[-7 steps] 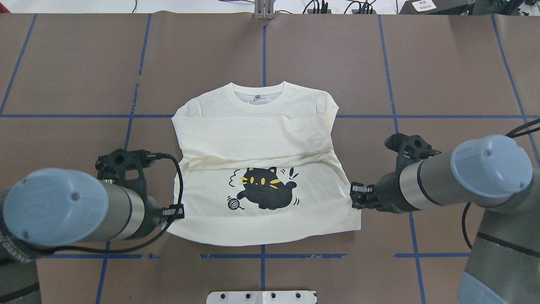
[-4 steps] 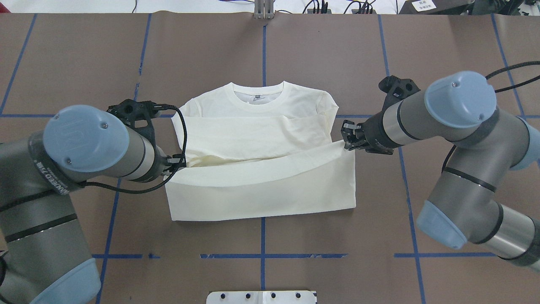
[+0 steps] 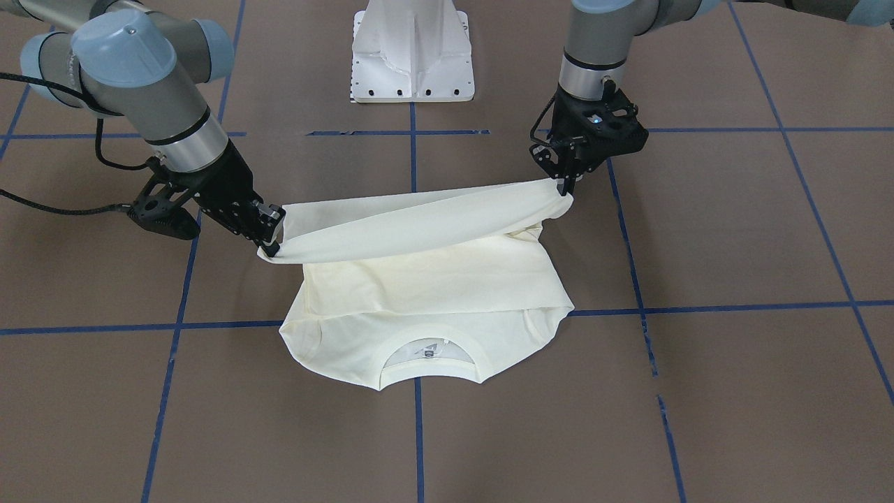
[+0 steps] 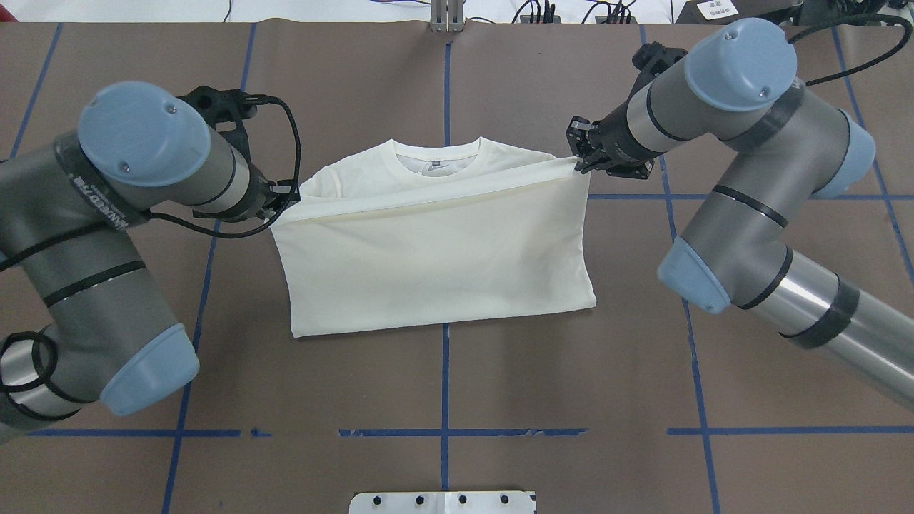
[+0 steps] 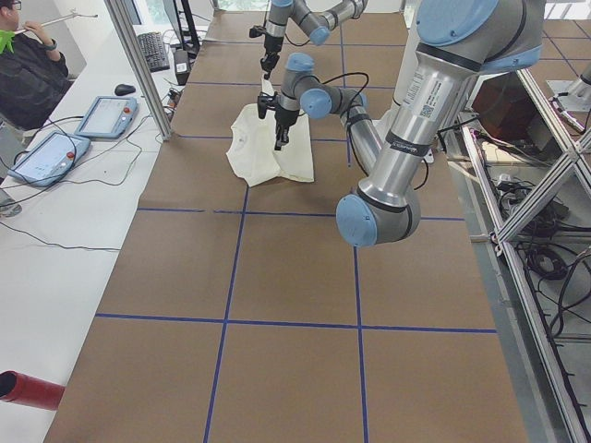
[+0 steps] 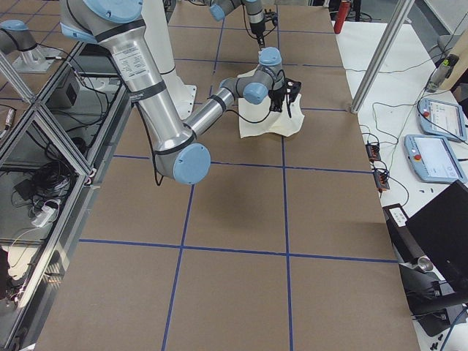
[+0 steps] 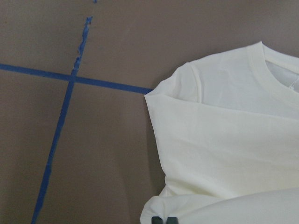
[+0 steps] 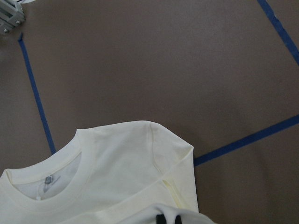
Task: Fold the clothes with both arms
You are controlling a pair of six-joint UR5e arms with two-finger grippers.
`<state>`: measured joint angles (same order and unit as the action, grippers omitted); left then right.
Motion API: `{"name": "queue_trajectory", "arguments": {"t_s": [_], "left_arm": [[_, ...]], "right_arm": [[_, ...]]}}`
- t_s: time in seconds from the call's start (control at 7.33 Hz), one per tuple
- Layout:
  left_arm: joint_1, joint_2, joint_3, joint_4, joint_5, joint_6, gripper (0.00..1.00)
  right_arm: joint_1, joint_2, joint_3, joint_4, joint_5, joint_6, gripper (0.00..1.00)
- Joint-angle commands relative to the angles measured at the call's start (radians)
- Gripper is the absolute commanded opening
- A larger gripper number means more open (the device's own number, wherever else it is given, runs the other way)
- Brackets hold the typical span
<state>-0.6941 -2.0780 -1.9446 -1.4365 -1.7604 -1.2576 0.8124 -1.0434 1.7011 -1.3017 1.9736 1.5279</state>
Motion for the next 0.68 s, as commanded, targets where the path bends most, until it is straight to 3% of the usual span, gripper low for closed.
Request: {"name": "queue_trajectory", "arguments": {"t_s": [0.0,0.14,0.55], "left_arm": [[-0.048,-0.044,0.187,-0.162,-0.004,0.014,0.00],[-0.050,-0.045,0.279,-0.285,-0.004,0.011,0.00],[-0.048,-0.083,0.423,-0.395,0.001,0.004,0.00]], "right_arm": [[0.030,0.074,-0.176,0.095,0.001,0.000,0.00],[0.031,0.077,-0.249,0.169,-0.001,0.000,0.00],[0.022,0.135,-0.386,0.199,0.004,0.001,0.00]]}}
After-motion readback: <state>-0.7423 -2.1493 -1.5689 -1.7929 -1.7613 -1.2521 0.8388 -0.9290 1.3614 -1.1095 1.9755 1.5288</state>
